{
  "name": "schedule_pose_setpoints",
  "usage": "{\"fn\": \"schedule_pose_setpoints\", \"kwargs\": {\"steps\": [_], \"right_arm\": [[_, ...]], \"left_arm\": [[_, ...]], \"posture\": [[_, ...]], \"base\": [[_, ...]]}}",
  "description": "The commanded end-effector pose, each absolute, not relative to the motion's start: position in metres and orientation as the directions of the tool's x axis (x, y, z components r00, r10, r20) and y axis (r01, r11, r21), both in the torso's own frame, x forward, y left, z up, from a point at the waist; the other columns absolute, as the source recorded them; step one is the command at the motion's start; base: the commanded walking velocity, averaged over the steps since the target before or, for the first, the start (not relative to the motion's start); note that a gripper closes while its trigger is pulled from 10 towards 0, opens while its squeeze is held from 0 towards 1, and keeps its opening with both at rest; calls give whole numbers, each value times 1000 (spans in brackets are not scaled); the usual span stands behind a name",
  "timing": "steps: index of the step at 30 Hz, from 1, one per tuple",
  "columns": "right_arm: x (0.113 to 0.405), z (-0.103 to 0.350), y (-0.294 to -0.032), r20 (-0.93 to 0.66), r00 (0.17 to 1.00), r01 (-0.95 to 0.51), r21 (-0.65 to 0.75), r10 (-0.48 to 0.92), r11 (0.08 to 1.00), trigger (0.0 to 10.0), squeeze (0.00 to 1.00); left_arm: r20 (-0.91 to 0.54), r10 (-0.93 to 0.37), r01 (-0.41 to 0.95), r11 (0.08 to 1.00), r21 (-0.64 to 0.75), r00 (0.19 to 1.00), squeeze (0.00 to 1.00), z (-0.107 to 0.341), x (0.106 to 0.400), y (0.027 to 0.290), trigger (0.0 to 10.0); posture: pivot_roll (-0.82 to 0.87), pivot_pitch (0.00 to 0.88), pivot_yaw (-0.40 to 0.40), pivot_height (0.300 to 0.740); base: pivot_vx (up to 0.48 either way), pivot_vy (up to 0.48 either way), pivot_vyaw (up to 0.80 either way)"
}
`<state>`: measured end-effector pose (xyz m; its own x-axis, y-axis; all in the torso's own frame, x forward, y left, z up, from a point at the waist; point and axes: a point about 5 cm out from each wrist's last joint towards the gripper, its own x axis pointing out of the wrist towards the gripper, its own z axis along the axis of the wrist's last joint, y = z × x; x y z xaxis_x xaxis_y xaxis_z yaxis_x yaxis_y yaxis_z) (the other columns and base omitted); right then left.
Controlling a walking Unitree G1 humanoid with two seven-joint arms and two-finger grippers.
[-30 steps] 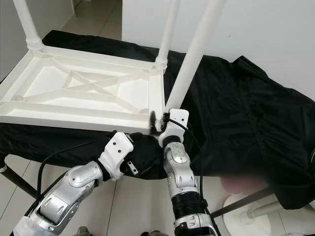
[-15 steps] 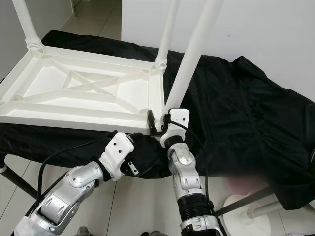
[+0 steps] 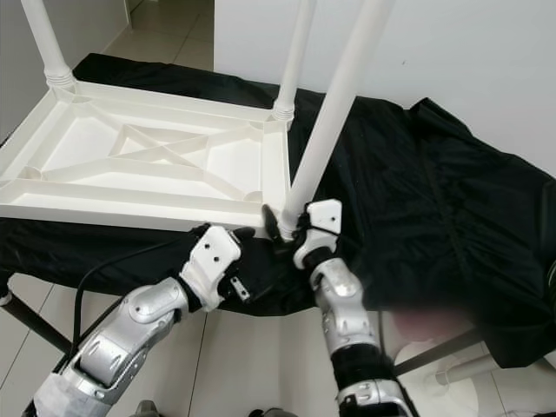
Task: Building children table
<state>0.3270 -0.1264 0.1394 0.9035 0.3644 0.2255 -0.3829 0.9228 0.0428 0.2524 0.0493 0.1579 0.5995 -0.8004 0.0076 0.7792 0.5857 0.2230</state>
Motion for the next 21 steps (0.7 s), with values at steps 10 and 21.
{"fn": "schedule_pose_setpoints", "kwargs": {"steps": [10,21], "right_arm": [[339,138,-140,154,830,-535,-52,536,843,10000,0],[350,132,-135,17,721,-685,-128,692,717,0,0]], "left_arm": [[-18,-839,819,525,233,543,0,153,248,45,10000],[-16,-837,814,528,242,547,0,154,250,44,10000]], "posture": [[85,91,-136,740],[99,85,-145,740]], "base": [[0,0,0],[0,0,0]]}}
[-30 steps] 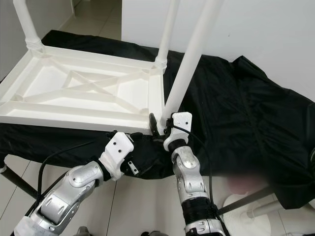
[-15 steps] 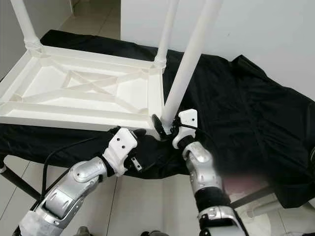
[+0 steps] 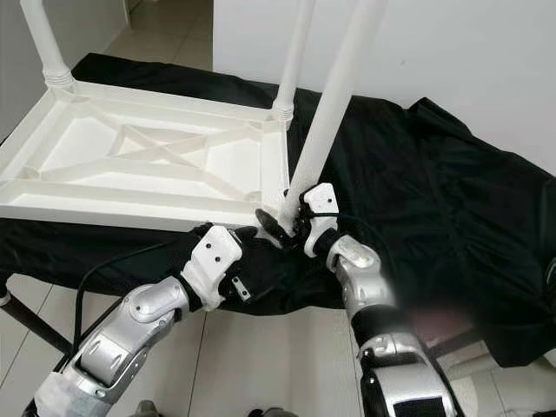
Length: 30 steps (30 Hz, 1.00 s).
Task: Building children table
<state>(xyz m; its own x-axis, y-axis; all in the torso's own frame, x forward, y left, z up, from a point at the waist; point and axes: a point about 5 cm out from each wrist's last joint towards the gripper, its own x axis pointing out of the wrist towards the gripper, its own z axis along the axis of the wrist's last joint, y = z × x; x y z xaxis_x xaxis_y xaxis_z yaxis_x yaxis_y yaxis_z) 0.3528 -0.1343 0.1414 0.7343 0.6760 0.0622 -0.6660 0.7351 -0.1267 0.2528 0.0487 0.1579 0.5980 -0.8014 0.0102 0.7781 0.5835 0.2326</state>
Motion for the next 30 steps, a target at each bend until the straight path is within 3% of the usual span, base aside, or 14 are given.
{"fn": "schedule_pose_setpoints", "kwargs": {"steps": [1,8,9,13,14,22,30], "right_arm": [[350,130,-136,9,722,-686,-126,692,717,0,0],[345,122,-148,4,736,-674,-94,677,733,0,0],[345,121,-149,9,738,-671,-89,674,736,5255,0],[345,122,-149,22,752,-656,-70,659,751,5255,0],[344,122,-148,37,774,-631,-50,632,774,10000,0],[344,117,-146,27,861,-508,-9,508,862,10000,0],[341,115,-130,12,962,-272,48,271,961,10000,0]], "left_arm": [[-15,-836,813,530,242,549,0,154,250,44,10000],[-16,-831,809,538,236,556,0,153,247,45,10000],[-16,-831,810,537,235,556,0,153,247,45,10000],[-17,-832,811,537,234,555,0,152,246,45,10000],[-17,-832,811,536,233,555,0,152,246,44,10000],[-20,-835,816,532,228,550,0,150,245,43,10000],[-25,-844,825,518,225,536,0,148,243,41,10000]], "posture": [[99,85,-145,740],[102,93,-153,740],[102,93,-153,740],[98,97,-153,740],[98,95,-154,740],[91,94,-156,740],[86,78,-159,740]], "base": [[0,0,0],[0,0,0],[0,0,0],[0,0,0],[0,0,0],[0,0,0],[0,0,0]]}}
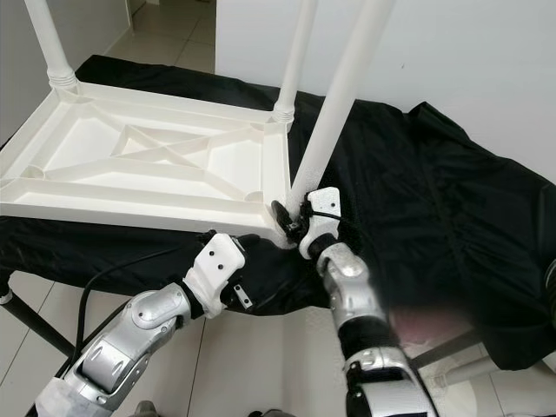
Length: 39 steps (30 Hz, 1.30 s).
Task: Building children table
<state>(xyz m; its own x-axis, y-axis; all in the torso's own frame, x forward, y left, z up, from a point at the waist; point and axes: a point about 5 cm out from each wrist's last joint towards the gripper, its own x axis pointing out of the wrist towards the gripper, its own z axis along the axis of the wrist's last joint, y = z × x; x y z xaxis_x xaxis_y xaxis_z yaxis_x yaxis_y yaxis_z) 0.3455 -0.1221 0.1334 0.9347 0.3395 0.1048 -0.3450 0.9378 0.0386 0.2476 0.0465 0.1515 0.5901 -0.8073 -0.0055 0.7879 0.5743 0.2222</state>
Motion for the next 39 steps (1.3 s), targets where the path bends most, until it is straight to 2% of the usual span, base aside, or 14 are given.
{"fn": "schedule_pose_setpoints", "kwargs": {"steps": [1,7,8,13,15,25,26,27,29,39], "right_arm": [[341,115,-130,12,962,-272,48,271,961,10000,0],[331,115,-111,21,992,-127,98,125,987,10000,0],[327,114,-105,12,999,-48,128,47,991,10000,0],[323,113,-97,-7,999,-32,154,33,987,10000,0],[321,117,-89,6,997,-77,151,77,986,10000,0],[321,121,-94,19,997,-71,117,69,991,10000,0],[321,121,-94,21,998,-68,111,66,991,10000,35],[320,121,-95,25,998,-66,106,64,992,10000,243],[320,122,-98,27,998,-65,98,62,993,10000,1000],[319,126,-110,79,990,-121,104,113,987,10000,1000]], "left_arm": [[-25,-844,825,518,225,536,0,148,243,41,10000],[-27,-845,827,516,224,534,0,148,242,41,10000],[-27,-844,827,517,223,535,0,148,241,41,10000],[-27,-844,826,518,223,536,0,148,241,41,10000],[-28,-844,826,518,221,536,0,147,241,41,10000],[-31,-843,825,518,223,538,0,147,241,42,10000],[-31,-842,825,519,223,538,0,147,240,42,10000],[-32,-842,825,519,223,538,0,146,240,43,10000],[-32,-841,824,520,224,540,0,146,240,43,10000],[-34,-838,822,525,221,544,0,146,239,44,10000]], "posture": [[86,78,-159,740],[92,73,-162,740],[97,71,-164,740],[101,69,-165,740],[100,68,-163,740],[103,68,-162,740],[104,68,-163,740],[104,68,-163,740],[106,70,-161,740],[105,72,-160,740]], "base": [[0,0,0],[0,0,0],[0,0,0],[0,0,0],[0,0,0],[0,0,0],[0,0,0],[0,0,0],[0,0,0],[0,0,0]]}}
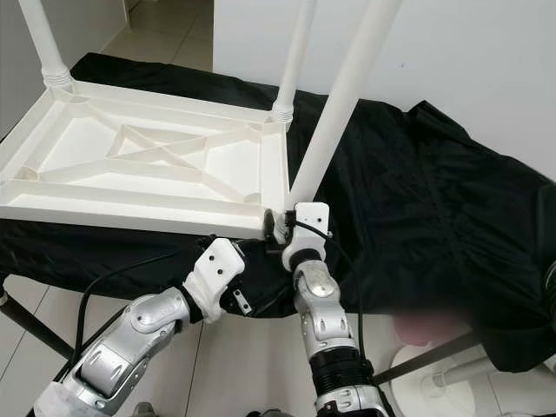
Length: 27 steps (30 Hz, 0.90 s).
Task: Building children table
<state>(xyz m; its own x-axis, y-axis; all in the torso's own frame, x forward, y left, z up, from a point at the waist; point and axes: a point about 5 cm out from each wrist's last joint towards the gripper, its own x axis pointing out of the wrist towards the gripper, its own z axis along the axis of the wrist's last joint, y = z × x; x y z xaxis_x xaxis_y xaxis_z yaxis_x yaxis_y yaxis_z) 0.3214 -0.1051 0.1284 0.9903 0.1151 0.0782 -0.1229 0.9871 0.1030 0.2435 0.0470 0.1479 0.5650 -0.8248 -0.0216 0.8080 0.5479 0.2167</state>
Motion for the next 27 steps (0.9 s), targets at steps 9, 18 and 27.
{"fn": "schedule_pose_setpoints", "kwargs": {"steps": [9,18,27], "right_arm": [[320,124,-119,123,942,-325,87,313,942,10000,0],[335,133,-134,125,861,-491,-44,492,870,10000,0],[346,133,-132,71,801,-586,-118,595,802,10000,0]], "left_arm": [[-34,-835,818,530,225,550,0,146,242,45,10000],[-32,-832,814,534,230,555,0,147,245,46,10000],[-28,-827,808,540,236,562,0,148,247,46,10000]], "posture": [[95,73,-160,740],[87,78,-155,740],[96,79,-160,740]], "base": [[0,0,0],[0,0,0],[0,0,0]]}}
